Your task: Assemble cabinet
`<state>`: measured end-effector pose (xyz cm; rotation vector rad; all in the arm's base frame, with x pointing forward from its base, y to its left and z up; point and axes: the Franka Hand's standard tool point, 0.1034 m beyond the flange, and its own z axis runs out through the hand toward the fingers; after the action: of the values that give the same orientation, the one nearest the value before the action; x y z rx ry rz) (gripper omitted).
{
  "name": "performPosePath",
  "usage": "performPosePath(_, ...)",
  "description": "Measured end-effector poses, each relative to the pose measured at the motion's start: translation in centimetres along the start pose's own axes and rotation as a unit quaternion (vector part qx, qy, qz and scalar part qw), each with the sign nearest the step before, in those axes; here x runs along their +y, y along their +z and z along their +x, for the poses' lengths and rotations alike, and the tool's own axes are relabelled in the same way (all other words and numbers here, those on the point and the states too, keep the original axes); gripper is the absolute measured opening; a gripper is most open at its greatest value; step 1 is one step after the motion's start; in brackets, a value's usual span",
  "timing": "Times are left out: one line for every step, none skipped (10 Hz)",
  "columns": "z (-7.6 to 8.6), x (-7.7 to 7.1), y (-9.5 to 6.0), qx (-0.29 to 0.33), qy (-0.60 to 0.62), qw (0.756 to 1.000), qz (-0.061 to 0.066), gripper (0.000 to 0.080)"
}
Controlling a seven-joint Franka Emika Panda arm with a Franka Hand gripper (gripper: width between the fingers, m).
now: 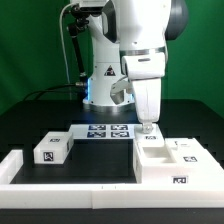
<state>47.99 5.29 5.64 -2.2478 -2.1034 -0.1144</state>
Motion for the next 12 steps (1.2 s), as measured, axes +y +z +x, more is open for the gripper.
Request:
performPosePath(0.1,0.9,0.0,0.002,-0.002,1.000,-0.004,0.0068)
performPosePath(0.2,1.7,-0.1,0.005,-0.001,1.000,-0.007,0.0068)
performPosePath(0.3,2.6,-0.1,0.007,0.000,1.000,-0.007,0.0068)
performPosePath(0.5,3.4,-0.1,0.008,0.002,1.000,-0.006,0.0068)
performPosePath(0.9,4.5,-0.1,0.011,0.002,1.000,-0.006,0.0069)
performPosePath(1.0,5.4,-0.1,0.012,0.004,1.000,-0.004,0.0069)
performPosePath(1.0,6.1,-0.1,0.013,0.005,1.000,-0.003,0.0069)
performPosePath(0.9,6.9,0.0,0.014,0.006,1.000,-0.002,0.0069)
performPosePath(0.9,7.6,0.0,0.017,0.006,1.000,-0.006,0.0069)
performPosePath(0.9,8.4,0.0,0.019,0.006,1.000,-0.010,0.0069)
performPosePath(0.9,9.2,0.1,0.023,0.002,1.000,-0.017,0.0069)
performPosePath(1.0,9.9,0.1,0.025,0.001,0.999,-0.022,0.0072)
